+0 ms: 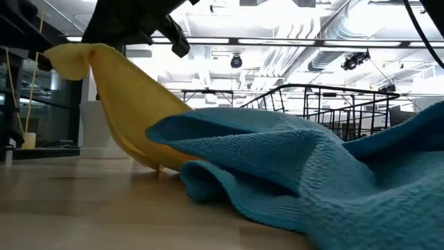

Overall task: Fold microfiber towels
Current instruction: Fold the bottom yellow microfiber towel

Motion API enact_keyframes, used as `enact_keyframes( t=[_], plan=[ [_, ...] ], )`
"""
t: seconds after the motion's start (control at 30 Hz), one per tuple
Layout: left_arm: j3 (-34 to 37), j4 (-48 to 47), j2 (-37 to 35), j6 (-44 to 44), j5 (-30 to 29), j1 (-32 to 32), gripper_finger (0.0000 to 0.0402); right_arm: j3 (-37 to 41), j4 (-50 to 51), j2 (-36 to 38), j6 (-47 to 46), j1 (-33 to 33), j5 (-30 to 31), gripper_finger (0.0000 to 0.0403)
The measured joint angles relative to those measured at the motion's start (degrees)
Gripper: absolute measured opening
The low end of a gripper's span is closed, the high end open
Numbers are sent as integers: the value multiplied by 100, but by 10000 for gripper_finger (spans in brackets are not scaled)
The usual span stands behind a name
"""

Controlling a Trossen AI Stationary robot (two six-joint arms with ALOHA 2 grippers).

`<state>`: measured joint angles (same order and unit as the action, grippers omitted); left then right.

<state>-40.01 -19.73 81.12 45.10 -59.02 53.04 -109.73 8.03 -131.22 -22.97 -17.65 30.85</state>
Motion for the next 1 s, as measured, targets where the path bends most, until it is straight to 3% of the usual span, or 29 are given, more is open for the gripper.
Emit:
enact_keyframes(
  t=[0.2, 0.47, 0.67, 0.8, 1.0],
  plan=[
    [-2, -8, 0, 186, -12, -142, 228, 0, -182, 0, 4, 0, 173, 0],
    [-4, -88, -2, 192, -30, -448, 230, 0, -291, 0, 95, 0, 175, 0],
    [-4, -551, -2, 819, -45, -467, 228, 0, -295, 0, 97, 0, 175, 0],
    [-4, -899, -2, 1189, -172, -470, 207, 0, -297, 0, 95, 0, 175, 0],
    [-4, -924, -2, 1222, -254, -468, 132, 0, -319, 0, 95, 0, 175, 0]
  ],
)
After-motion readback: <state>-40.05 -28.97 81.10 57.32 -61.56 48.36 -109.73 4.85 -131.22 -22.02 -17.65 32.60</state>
